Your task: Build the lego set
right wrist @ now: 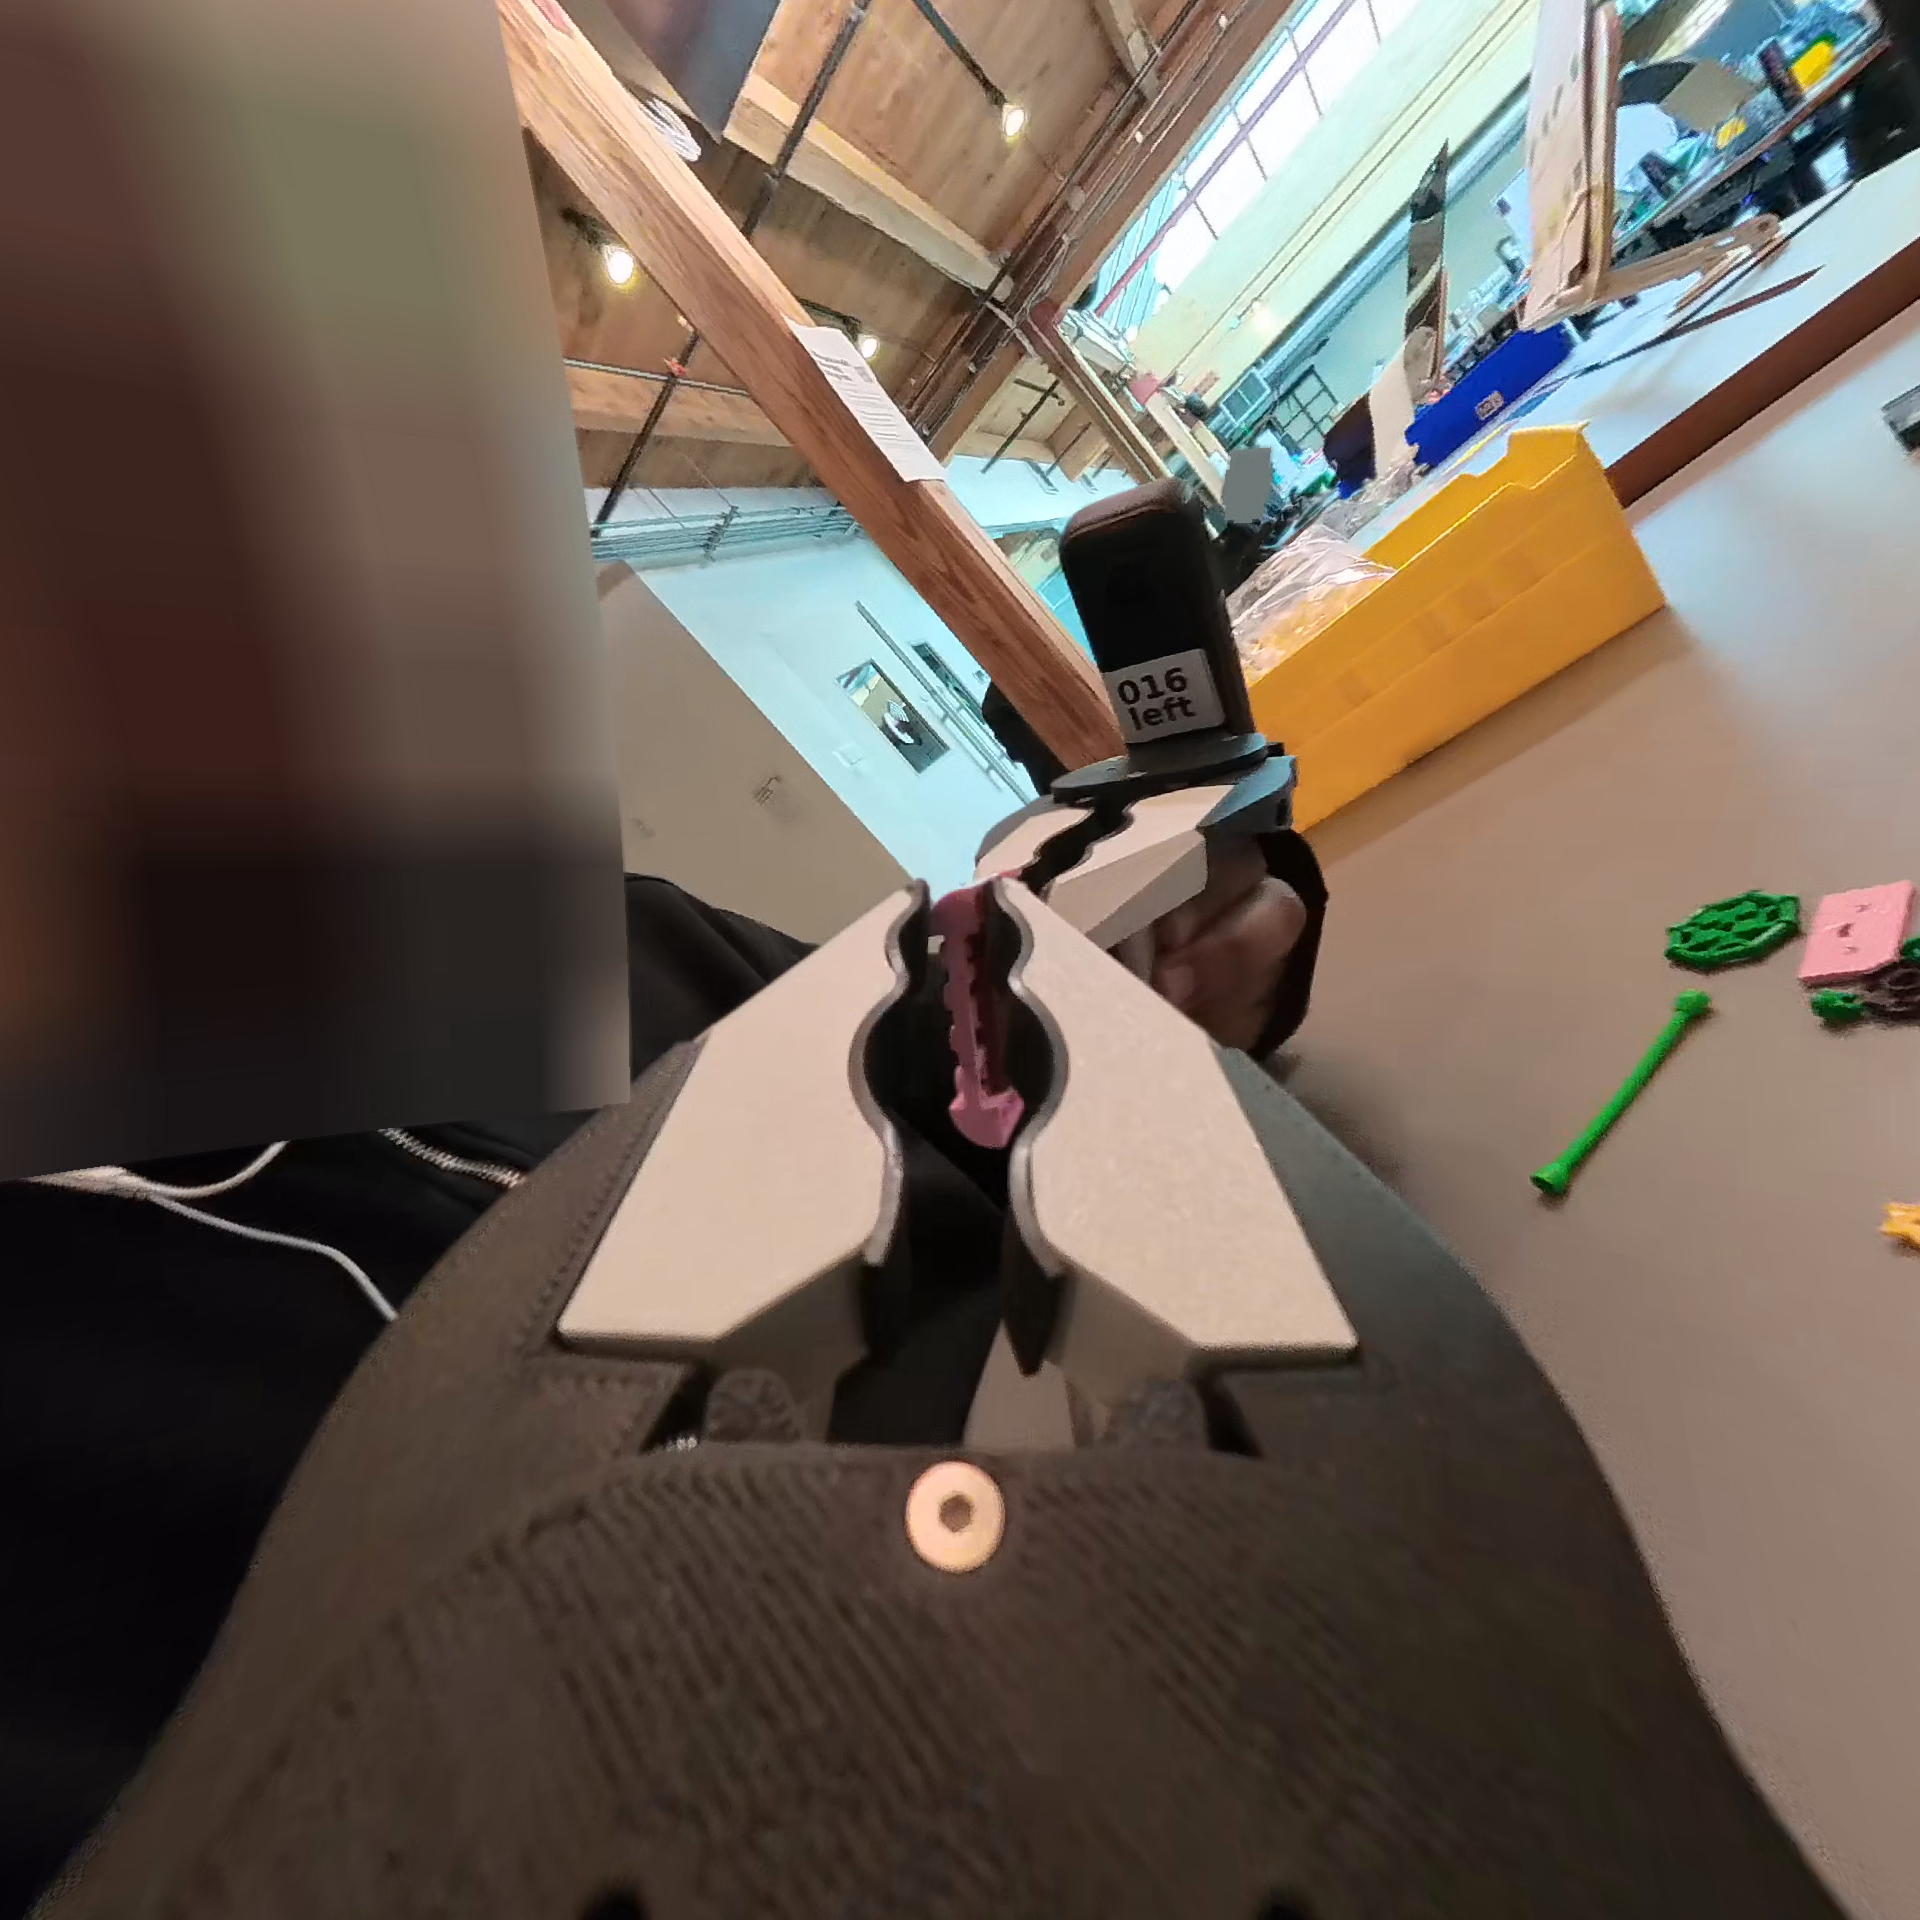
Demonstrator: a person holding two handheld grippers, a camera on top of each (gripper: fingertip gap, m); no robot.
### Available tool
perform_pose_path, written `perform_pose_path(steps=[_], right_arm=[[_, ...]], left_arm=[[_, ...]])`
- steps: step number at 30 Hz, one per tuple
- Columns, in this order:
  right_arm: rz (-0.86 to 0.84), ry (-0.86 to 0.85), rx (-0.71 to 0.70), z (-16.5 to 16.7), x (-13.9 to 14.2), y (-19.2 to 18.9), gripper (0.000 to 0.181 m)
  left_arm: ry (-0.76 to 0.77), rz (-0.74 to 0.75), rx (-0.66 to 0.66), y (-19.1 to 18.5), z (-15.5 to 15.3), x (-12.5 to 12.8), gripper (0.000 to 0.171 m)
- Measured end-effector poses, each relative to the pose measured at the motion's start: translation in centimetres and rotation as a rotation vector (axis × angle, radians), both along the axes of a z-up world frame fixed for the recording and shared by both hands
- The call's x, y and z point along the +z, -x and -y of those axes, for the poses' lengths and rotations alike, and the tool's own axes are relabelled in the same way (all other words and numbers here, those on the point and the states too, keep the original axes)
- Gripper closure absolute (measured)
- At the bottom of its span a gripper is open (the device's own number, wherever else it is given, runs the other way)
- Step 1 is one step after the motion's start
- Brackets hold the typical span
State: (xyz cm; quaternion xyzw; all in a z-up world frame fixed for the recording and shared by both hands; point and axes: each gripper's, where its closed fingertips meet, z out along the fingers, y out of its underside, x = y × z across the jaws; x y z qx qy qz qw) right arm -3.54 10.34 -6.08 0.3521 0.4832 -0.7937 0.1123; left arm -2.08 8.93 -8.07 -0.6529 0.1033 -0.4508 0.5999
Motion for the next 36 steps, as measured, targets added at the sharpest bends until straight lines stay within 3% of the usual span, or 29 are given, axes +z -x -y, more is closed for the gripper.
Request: perform_pose_path(steps=[3,6,8,10,17,32,35,36], right_arm=[[-0.031,-0.102,-0.06,-0.3,-0.4,0.3,0.172],[-0.075,-0.238,-0.079,0.2,-1.1,0.1,0.155],[-0.094,-0.323,-0.087,0.7,-1.8,0.1,0.158],[-0.109,-0.389,-0.119,0.9,-2.4,0.4,0.173],[-0.1,-0.35,-0.069,1.3,-1.9,-0.3,0.173],[-0.194,-0.487,-0.149,1.3,-2.0,-0.2,0.172],[-0.201,-0.479,-0.138,1.5,-1.8,-0.2,0.147],[-0.197,-0.471,-0.142,1.4,-1.7,-0.2,0.147]], left_arm=[[0.03,-0.018,0.04,0.6,-0.5,-0.6,0.167],[0.047,-0.002,0.05,1.0,-0.7,-0.7,0.166],[0.057,-0.015,0.054,1.1,-0.8,-1.0,0.166],[0.055,-0.007,0.037,0.8,-0.7,-0.9,0.167],[0.039,0.047,-0.011,0.2,-0.3,-0.2,0.166],[0.059,0.081,-0.014,0.5,-0.5,-0.2,0.167],[0.071,0.06,0.018,1.2,-0.6,-0.7,0.167],[0.078,0.042,0.016,1.2,-0.6,-0.9,0.167]])
